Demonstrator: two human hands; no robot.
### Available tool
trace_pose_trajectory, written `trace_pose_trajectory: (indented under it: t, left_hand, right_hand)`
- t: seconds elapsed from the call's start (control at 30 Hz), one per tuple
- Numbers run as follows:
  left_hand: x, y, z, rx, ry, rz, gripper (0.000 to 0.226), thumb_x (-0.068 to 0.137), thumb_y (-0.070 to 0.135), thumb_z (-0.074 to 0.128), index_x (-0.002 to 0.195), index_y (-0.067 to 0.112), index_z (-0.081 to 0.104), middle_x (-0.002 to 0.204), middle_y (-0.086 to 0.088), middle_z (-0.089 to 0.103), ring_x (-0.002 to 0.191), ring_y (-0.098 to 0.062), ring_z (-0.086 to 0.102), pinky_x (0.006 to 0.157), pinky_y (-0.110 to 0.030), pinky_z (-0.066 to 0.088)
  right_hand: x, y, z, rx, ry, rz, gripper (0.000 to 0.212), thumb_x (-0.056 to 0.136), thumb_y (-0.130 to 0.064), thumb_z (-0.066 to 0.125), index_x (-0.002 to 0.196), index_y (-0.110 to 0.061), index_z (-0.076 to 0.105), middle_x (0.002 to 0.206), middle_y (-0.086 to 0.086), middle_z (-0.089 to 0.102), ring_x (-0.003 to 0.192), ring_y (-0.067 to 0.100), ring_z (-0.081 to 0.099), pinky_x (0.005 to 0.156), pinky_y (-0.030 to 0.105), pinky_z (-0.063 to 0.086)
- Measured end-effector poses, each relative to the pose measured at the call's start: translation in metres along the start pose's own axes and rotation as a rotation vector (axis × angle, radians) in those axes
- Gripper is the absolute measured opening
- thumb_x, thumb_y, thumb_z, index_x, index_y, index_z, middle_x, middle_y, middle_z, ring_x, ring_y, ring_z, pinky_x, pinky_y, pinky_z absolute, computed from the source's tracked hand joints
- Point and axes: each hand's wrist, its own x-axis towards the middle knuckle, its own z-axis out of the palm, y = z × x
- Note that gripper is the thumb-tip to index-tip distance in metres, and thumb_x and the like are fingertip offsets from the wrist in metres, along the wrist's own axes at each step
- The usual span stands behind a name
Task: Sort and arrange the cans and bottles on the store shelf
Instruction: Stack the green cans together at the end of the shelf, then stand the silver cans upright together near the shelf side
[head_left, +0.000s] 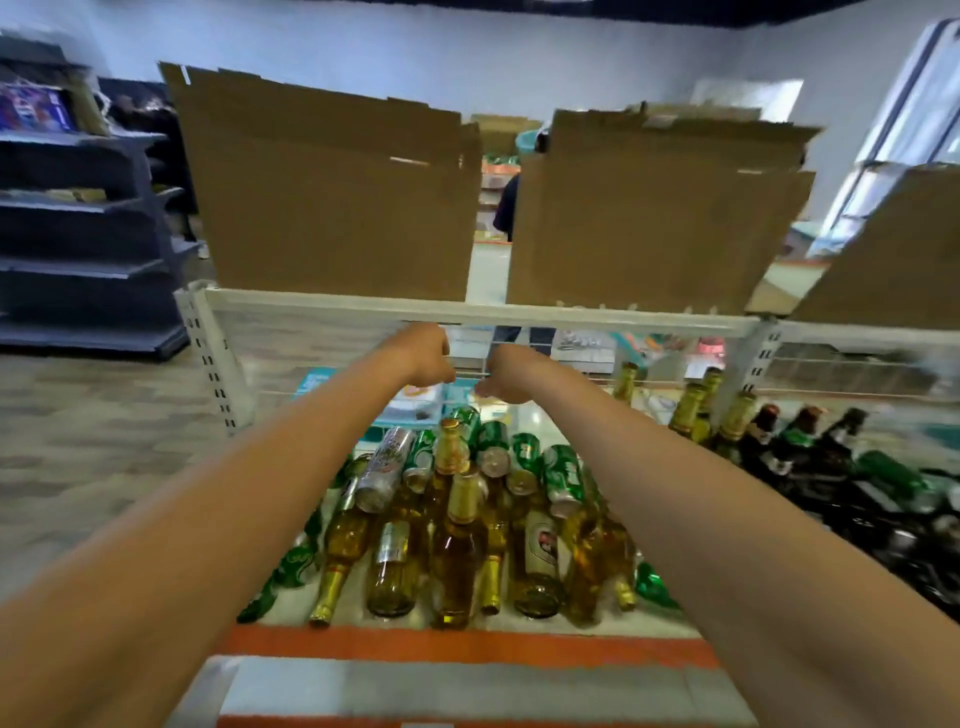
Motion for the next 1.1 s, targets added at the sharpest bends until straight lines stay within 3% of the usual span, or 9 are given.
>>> trace_pose_trajectory:
  t: [0.3,0.37,0.47,0.63,0.73,0.8,0.9,0.97,1.1]
  left_hand:
    - [-0.028,0.223,0.019,-0.043,0.059,0.275,0.028,0.084,0.026,0.071,0.107,0.009,0.073,0.106,-0.011,0.071,0.097,-0.027,0.064,0.087,-0.036,0.052]
    - [-0.041,0.28,0.036,-0.048,0.025,0.336,0.029,0.085,0.026,0.07,0.11,0.01,0.072,0.108,-0.009,0.07,0.098,-0.026,0.064,0.086,-0.036,0.052]
    - [-0.064,0.365,0.066,-0.038,-0.036,0.452,0.029,0.087,0.026,0.068,0.111,0.009,0.071,0.107,-0.01,0.07,0.095,-0.026,0.064,0.085,-0.038,0.054]
    - [-0.1,0.493,0.123,0.016,-0.149,0.604,0.021,0.087,0.028,0.066,0.099,0.011,0.069,0.1,-0.011,0.065,0.089,-0.027,0.062,0.08,-0.037,0.053]
    - [-0.118,0.561,0.151,0.021,-0.192,0.709,0.015,0.086,0.026,0.067,0.087,0.015,0.058,0.089,-0.008,0.056,0.081,-0.023,0.053,0.072,-0.033,0.044]
    - [-0.131,0.605,0.164,0.026,-0.22,0.778,0.014,0.085,0.026,0.067,0.088,0.017,0.057,0.087,-0.009,0.052,0.081,-0.023,0.052,0.07,-0.033,0.041]
    - [-0.144,0.663,0.183,-0.015,-0.253,0.855,0.018,0.086,0.027,0.067,0.096,0.012,0.064,0.091,-0.011,0.059,0.085,-0.027,0.059,0.074,-0.038,0.048]
    - [-0.146,0.698,0.199,-0.047,-0.284,0.898,0.018,0.086,0.029,0.068,0.088,0.012,0.062,0.086,-0.011,0.058,0.08,-0.025,0.057,0.071,-0.036,0.046]
    - [-0.138,0.761,0.234,-0.065,-0.334,0.935,0.024,0.086,0.028,0.067,0.096,0.007,0.068,0.099,-0.012,0.066,0.09,-0.026,0.064,0.083,-0.038,0.054]
  right_hand:
    - [-0.153,0.193,-0.037,0.05,0.134,0.17,0.023,0.097,-0.035,0.058,0.097,-0.013,0.052,0.111,0.009,0.062,0.09,0.025,0.051,0.077,0.03,0.039]
    - [-0.192,0.241,-0.034,0.072,0.131,0.238,0.033,0.097,-0.037,0.058,0.114,-0.008,0.058,0.118,0.011,0.061,0.099,0.028,0.056,0.08,0.032,0.043]
    - [-0.249,0.311,-0.018,0.135,0.121,0.353,0.042,0.095,-0.036,0.06,0.123,-0.005,0.056,0.102,0.009,0.058,0.089,0.027,0.054,0.074,0.032,0.041]
    - [-0.348,0.42,0.004,0.178,0.105,0.538,0.03,0.094,-0.031,0.063,0.105,-0.003,0.062,0.1,0.013,0.062,0.093,0.032,0.06,0.072,0.036,0.046]
    - [-0.403,0.478,0.011,0.195,0.134,0.632,0.041,0.091,-0.035,0.065,0.121,-0.008,0.059,0.106,0.012,0.065,0.095,0.03,0.062,0.08,0.036,0.052]
    - [-0.436,0.51,0.016,0.212,0.152,0.691,0.036,0.09,-0.034,0.065,0.114,-0.008,0.062,0.106,0.013,0.066,0.099,0.03,0.063,0.086,0.038,0.053]
    - [-0.475,0.554,0.021,0.216,0.162,0.792,0.02,0.092,-0.03,0.063,0.097,-0.011,0.058,0.094,0.009,0.061,0.087,0.026,0.06,0.076,0.034,0.049]
    - [-0.489,0.583,0.028,0.22,0.174,0.846,0.02,0.093,-0.03,0.062,0.092,-0.01,0.06,0.087,0.006,0.06,0.08,0.022,0.058,0.071,0.032,0.047]
    - [-0.501,0.64,0.038,0.25,0.204,0.91,0.04,0.09,-0.035,0.067,0.119,-0.008,0.063,0.111,0.008,0.065,0.102,0.026,0.06,0.093,0.04,0.048]
